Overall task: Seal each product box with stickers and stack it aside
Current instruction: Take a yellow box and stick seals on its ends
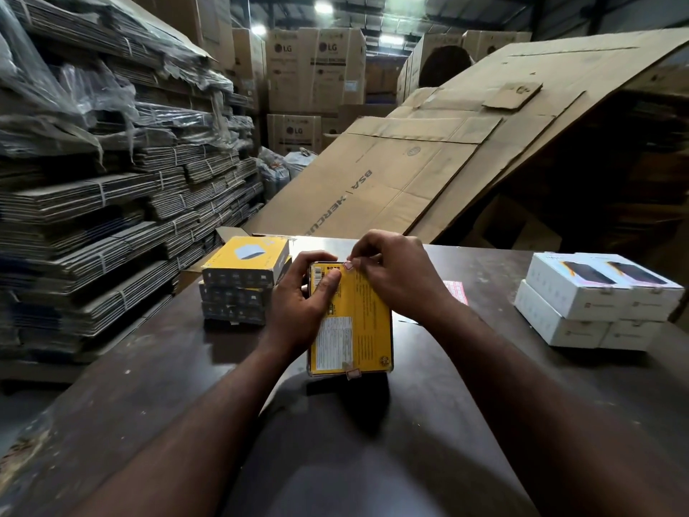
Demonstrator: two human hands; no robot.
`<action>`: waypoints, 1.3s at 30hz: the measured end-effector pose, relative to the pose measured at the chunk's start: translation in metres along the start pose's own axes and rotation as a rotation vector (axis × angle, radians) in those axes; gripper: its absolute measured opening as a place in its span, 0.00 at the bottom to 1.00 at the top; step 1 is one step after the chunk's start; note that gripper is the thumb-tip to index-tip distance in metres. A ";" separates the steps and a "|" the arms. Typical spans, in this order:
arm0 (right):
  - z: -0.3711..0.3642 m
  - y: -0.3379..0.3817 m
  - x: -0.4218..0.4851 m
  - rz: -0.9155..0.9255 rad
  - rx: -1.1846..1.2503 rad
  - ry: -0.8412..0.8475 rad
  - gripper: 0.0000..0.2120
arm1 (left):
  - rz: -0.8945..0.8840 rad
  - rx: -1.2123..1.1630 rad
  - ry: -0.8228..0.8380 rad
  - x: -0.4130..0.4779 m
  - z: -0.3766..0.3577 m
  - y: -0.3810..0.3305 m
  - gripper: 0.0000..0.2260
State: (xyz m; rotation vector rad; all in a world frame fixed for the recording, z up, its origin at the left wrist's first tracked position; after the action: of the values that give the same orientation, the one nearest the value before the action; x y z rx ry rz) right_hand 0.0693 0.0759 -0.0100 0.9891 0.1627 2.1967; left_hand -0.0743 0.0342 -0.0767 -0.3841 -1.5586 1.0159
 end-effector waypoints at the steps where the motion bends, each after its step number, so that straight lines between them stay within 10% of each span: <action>1: 0.000 0.000 0.000 -0.005 -0.001 0.002 0.03 | 0.000 0.000 0.000 0.000 0.000 -0.001 0.06; 16: -0.001 -0.004 -0.001 -0.070 0.091 0.083 0.03 | 0.028 0.017 0.010 0.000 -0.002 -0.001 0.09; 21: 0.002 -0.007 -0.001 -0.102 0.216 0.172 0.21 | 0.021 -0.018 0.055 0.000 -0.004 -0.007 0.08; 39: 0.005 -0.004 0.000 -0.074 0.133 0.081 0.02 | 0.007 -0.007 0.026 0.002 -0.002 -0.007 0.06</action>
State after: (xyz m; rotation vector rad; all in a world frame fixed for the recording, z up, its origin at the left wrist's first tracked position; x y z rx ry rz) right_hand 0.0745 0.0782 -0.0078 0.9513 0.3812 2.1819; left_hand -0.0709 0.0325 -0.0698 -0.4066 -1.5387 1.0066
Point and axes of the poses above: each hand's wrist, its own x-axis towards the middle knuckle, its own z-axis out of the back of the hand, y = z × x, the point moved 10 cm from there along x, towards the middle knuckle, and after that the axes turned 7 degrees about -x, right-handed, at the moved point
